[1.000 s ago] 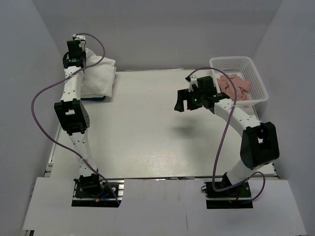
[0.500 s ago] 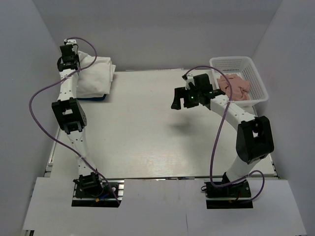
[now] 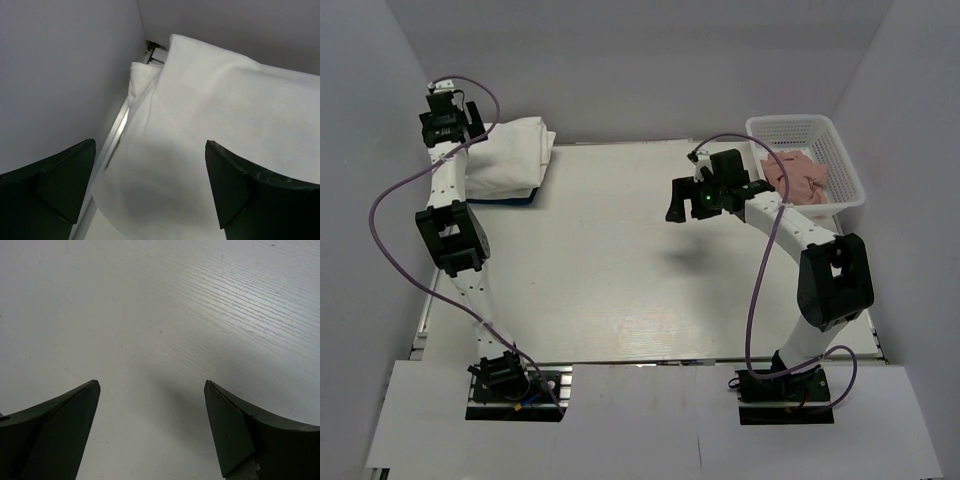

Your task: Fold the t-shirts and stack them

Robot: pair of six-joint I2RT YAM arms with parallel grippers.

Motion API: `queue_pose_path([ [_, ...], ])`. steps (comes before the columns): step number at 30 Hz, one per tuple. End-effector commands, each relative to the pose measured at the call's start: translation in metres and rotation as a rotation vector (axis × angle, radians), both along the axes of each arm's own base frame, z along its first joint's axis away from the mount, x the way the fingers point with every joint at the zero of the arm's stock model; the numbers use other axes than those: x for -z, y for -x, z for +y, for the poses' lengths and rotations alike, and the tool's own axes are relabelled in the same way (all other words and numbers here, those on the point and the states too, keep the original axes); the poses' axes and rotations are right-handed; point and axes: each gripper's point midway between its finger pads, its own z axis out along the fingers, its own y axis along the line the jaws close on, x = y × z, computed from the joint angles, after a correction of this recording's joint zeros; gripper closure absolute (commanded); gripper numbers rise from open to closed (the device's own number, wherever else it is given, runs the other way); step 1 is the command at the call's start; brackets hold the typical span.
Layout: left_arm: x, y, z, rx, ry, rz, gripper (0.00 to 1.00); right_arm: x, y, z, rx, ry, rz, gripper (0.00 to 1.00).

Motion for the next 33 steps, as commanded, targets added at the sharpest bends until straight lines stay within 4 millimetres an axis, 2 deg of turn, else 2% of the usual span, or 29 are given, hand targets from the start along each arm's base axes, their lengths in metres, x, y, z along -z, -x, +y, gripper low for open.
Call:
queue_pose_path([
  [1,-0.091,0.022,-0.037,0.079,0.078,-0.145,0.00,-0.042,-0.002,0.007,-0.007,-0.067,-0.094,0.10],
  [3,-0.083,0.028,-0.067,0.146,0.151,-0.117,0.00,-0.047,-0.005,0.008,0.009,-0.093,-0.128,0.10],
  [4,-0.084,0.030,-0.083,0.201,0.211,-0.124,0.00,-0.038,0.001,0.005,0.015,-0.087,-0.104,0.10],
  [5,-0.081,0.044,-0.094,0.194,0.285,-0.115,0.00,-0.046,0.008,0.002,0.025,-0.101,-0.117,0.10],
  [7,-0.081,0.056,-0.123,0.257,0.351,-0.106,0.00,-0.050,0.013,-0.003,0.050,-0.113,-0.138,0.10],
  [8,-0.076,0.074,-0.142,0.276,0.367,-0.083,0.00,-0.051,0.016,-0.008,0.070,-0.116,-0.138,0.10],
  [10,-0.074,0.094,-0.159,0.278,0.355,-0.063,0.00,-0.052,0.021,-0.018,0.104,-0.089,-0.143,0.10],
  [11,-0.055,0.108,-0.164,0.254,0.347,-0.015,0.00,-0.048,0.029,-0.022,0.111,-0.076,-0.133,0.10],
  [12,-0.053,0.121,-0.182,0.260,0.349,0.008,0.00,-0.053,0.030,-0.028,0.131,-0.068,-0.153,0.10],
  [13,-0.071,0.140,-0.185,0.229,0.336,-0.025,0.00,-0.046,0.036,-0.031,0.130,-0.058,-0.146,0.10],
  [14,-0.046,0.159,-0.195,0.216,0.359,0.030,0.00,-0.038,0.042,-0.033,0.130,-0.054,-0.134,0.10],
  [15,-0.044,0.169,-0.212,0.223,0.401,0.019,0.00,-0.047,0.047,-0.034,0.126,-0.070,-0.156,0.10],
  [16,-0.016,0.190,-0.220,0.209,0.431,0.074,0.00,-0.042,0.054,-0.034,0.111,-0.076,-0.144,0.10],
  [17,-0.036,0.203,-0.226,0.217,0.440,-0.005,0.00,-0.047,0.062,-0.031,0.085,-0.104,-0.164,0.10],
  [18,-0.037,0.212,-0.242,0.256,0.460,-0.023,0.00,-0.043,0.069,-0.029,0.065,-0.123,-0.153,0.10],
  [19,-0.038,0.226,-0.254,0.293,0.460,-0.036,0.00,-0.049,0.073,-0.027,0.057,-0.157,-0.177,0.10],
  [22,-0.036,0.247,-0.260,0.293,0.440,-0.004,0.00,-0.049,0.080,-0.029,0.062,-0.187,-0.203,0.10],
  [25,-0.032,0.266,-0.244,0.204,0.381,0.007,0.00,-0.052,0.083,-0.036,0.093,-0.183,-0.228,0.10],
  [26,-0.024,0.271,-0.240,0.186,0.370,0.036,0.00,-0.054,0.083,-0.035,0.089,-0.193,-0.245,0.10],
  [32,-0.015,0.271,-0.250,0.201,0.374,0.077,0.00,-0.066,0.093,-0.037,0.063,-0.212,-0.293,0.10],
  [33,-0.024,0.270,-0.251,0.207,0.377,0.044,0.00,-0.071,0.093,-0.037,0.064,-0.221,-0.312,0.10],
])
